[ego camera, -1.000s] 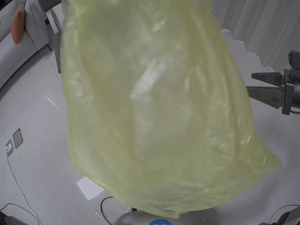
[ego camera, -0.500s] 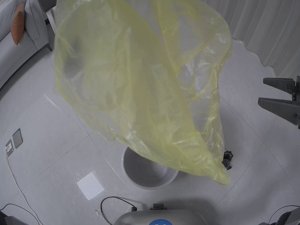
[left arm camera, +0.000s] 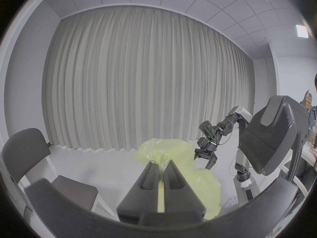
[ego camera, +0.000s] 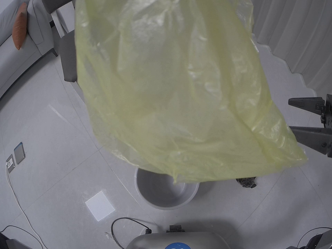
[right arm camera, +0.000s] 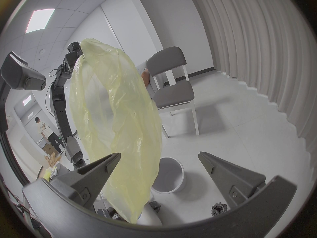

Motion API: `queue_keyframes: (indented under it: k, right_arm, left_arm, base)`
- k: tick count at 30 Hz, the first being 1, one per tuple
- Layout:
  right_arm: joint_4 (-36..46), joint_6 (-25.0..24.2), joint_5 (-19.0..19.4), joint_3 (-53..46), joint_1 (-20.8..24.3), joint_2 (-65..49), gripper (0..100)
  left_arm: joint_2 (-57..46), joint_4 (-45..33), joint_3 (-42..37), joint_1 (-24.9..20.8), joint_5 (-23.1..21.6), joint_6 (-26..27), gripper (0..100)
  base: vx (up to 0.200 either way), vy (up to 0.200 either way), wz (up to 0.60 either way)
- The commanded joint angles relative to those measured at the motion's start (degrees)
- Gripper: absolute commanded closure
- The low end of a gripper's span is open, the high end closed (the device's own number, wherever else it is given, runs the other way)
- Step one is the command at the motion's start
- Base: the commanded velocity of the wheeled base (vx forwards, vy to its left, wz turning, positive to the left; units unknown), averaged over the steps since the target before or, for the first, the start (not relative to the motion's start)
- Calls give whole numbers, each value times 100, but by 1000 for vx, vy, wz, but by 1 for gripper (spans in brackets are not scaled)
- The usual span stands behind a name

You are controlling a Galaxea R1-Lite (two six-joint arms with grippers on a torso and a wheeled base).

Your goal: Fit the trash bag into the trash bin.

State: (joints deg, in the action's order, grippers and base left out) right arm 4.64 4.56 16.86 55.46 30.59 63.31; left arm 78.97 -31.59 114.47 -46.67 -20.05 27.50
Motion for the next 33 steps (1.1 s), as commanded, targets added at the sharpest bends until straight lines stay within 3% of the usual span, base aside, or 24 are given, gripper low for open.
queue_keyframes:
  k: [1,19,33]
  right_arm:
    - [1,1,2,-79,53,-11,0]
    - [-7,80,37,-325,501,24,0]
    - [-43,291,19,-457,545,208,0]
  left_arm:
    - [110,3,12,0,10,1,100]
    - [461,30,12,0,107,-52,100]
    - [57,364,12,0,89,-210,100]
  base:
    - [0,0,0]
    - [0,0,0]
    - [0,0,0]
